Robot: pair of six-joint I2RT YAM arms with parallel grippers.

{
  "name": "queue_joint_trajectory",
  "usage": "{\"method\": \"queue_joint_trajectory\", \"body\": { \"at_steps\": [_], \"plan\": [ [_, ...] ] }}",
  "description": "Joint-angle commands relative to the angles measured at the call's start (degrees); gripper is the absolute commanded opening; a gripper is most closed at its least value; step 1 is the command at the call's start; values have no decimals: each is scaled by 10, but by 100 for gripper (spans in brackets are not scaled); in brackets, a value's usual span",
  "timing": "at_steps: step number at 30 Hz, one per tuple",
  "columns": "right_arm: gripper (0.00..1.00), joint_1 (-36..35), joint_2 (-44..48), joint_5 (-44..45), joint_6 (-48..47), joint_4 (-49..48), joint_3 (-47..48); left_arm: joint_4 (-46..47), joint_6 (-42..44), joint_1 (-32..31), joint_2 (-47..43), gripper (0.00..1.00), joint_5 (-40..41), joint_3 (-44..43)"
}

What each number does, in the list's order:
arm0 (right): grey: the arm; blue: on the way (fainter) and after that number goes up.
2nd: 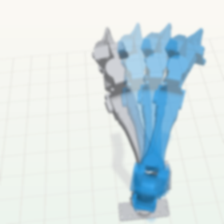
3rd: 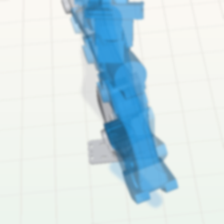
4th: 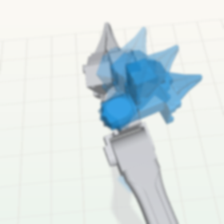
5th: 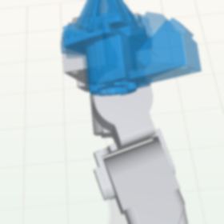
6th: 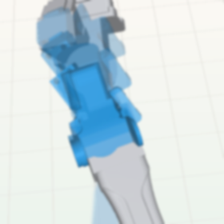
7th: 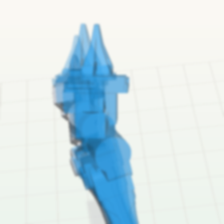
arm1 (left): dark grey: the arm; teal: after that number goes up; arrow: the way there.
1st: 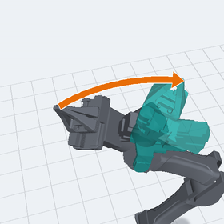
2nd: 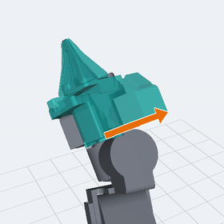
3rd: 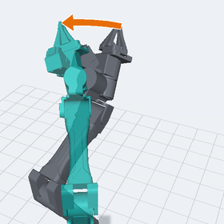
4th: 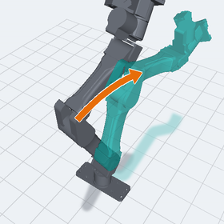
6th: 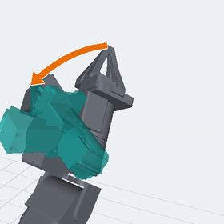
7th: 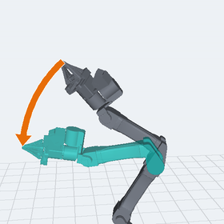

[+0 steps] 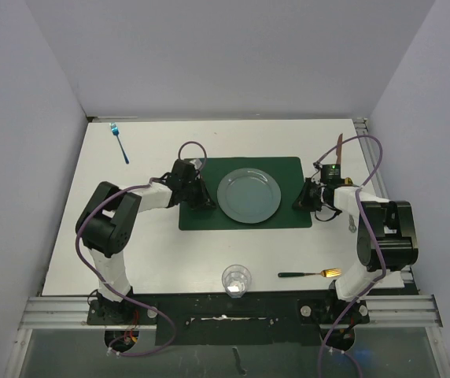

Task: Set the dinner table for one person
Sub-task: Adjust the napkin at the center of the board.

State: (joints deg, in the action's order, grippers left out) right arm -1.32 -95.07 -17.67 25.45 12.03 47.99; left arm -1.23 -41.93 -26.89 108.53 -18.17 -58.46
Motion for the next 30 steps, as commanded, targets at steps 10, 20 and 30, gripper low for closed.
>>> {"method": "queue_joint_trajectory", "body": {
  "at_steps": [10, 20, 30],
  "plan": [
    [0, -20, 2, -3, -3, 55, -4, -109, 30, 25, -10, 0, 20, 33],
    [0, -33, 15, -2, 8, 48, -22, -105, 33, 38, -7, 0, 13, 29],
    [0, -40, 23, -1, 14, 48, -26, -105, 34, 40, 2, 0, 9, 13]
  ]
}}
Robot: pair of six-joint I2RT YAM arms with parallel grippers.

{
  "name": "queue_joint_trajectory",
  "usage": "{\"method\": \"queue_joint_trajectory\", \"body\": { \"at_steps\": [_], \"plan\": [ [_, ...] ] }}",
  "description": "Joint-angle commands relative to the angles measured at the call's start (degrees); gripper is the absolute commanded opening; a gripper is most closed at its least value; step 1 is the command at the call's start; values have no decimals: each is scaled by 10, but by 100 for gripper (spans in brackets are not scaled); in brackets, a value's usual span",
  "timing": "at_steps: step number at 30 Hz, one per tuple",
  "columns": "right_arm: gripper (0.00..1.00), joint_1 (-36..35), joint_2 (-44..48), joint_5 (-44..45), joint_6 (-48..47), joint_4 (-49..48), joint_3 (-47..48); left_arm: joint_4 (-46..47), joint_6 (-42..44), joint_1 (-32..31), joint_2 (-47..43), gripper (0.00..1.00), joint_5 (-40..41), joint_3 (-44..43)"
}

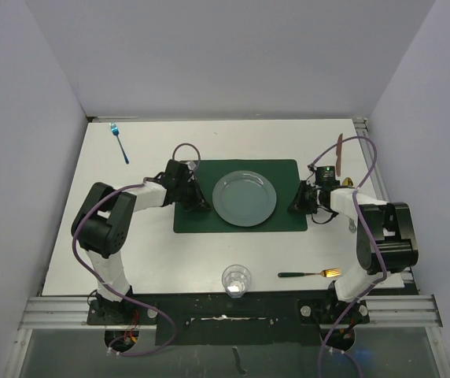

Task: Set the dinner table for one person
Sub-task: Adjust the napkin at the center of the board.

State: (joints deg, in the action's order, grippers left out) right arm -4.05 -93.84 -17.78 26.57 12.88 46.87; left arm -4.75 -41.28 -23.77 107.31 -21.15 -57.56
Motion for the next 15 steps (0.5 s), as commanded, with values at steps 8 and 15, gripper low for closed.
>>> {"method": "queue_joint_trajectory", "body": {
  "at_steps": [8, 15],
  "plan": [
    [0, -20, 19, 1, 9, 37, -22, -73, 32, 15, 20, 0, 38, -7],
    [0, -21, 23, 3, 9, 37, -25, -73, 32, 18, 20, 0, 36, -11]
  ]
}}
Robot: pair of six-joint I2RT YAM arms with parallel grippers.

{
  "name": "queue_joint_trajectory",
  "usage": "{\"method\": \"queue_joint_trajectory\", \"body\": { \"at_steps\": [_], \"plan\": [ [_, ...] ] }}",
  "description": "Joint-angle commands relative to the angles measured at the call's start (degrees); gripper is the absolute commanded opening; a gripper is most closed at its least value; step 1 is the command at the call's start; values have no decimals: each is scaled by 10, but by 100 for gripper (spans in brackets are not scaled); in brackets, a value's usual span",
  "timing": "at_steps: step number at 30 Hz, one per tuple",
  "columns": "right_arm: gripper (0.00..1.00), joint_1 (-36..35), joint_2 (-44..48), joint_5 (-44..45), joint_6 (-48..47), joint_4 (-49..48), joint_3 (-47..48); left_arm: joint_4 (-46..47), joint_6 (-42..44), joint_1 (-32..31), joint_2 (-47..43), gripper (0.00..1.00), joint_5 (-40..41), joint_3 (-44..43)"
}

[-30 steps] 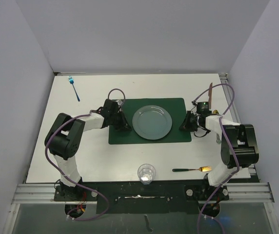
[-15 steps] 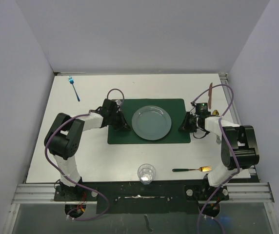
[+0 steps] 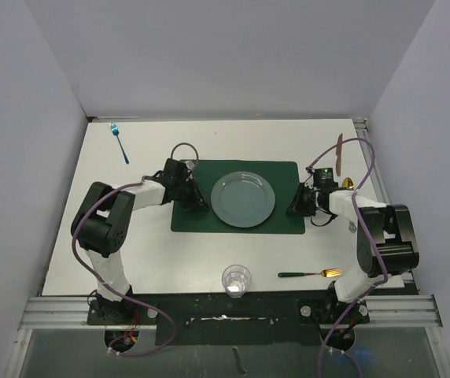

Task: Set the dinner table for one person
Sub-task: Adjust the napkin at the center of the board.

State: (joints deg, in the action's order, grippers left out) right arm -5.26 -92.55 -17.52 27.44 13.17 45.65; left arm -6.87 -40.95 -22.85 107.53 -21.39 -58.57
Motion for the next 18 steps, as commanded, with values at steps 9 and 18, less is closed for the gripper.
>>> {"method": "queue_joint_trajectory", "body": {
  "at_steps": [9, 18],
  "plan": [
    [15, -7, 8, 5, -13, 48, 12, -41, 7, 9, -24, 0, 45, 31],
    [42, -1, 45, -5, -33, 91, 62, -53, -10, 9, -165, 11, 46, 65]
  ]
}}
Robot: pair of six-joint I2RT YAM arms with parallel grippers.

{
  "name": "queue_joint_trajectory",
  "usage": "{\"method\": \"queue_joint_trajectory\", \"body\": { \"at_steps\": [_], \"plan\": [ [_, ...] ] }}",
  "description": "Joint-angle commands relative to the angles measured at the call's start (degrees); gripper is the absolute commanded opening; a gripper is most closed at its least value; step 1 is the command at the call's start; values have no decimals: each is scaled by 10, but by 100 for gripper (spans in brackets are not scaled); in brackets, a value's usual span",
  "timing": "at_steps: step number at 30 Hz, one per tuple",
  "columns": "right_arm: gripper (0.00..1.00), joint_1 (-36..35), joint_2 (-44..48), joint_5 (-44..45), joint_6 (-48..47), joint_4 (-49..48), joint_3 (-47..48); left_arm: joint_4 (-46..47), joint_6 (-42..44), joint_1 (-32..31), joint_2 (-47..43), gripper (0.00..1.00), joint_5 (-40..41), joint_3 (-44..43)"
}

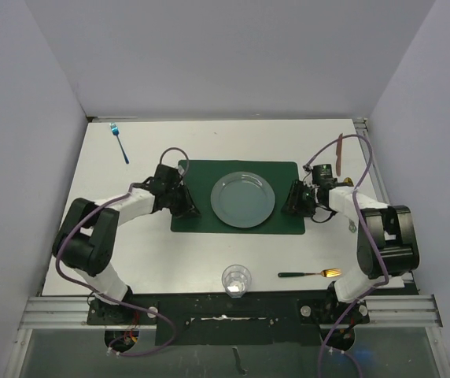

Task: Set the dinner table for one person
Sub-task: Adjust the napkin at the center of the board.

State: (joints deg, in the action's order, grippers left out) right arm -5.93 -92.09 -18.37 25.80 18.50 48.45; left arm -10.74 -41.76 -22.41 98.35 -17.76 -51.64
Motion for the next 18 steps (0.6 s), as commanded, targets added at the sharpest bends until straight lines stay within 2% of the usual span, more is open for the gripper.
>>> {"method": "queue_joint_trajectory", "body": {
  "at_steps": [1, 6, 10, 13, 16, 18],
  "plan": [
    [42, 6, 46, 4, -17, 43, 39, -16, -3, 6, -87, 11, 8, -6],
    [42, 14, 69, 3, -19, 55, 62, 15, -15, 35, -139, 11, -48, -23],
    [40, 31, 70, -24, -20, 25, 58, 103, -51, 75, -151, 11, -157, -20],
    [38, 59, 61, -112, -10, -51, 28, 226, -118, 104, -140, 11, -252, 15],
    [38, 88, 49, -199, 18, -159, -24, 416, -244, 130, -117, 11, -322, 76],
    [38, 94, 37, -219, 30, -201, -39, 534, -315, 143, -90, 11, -347, 114]
  ]
}}
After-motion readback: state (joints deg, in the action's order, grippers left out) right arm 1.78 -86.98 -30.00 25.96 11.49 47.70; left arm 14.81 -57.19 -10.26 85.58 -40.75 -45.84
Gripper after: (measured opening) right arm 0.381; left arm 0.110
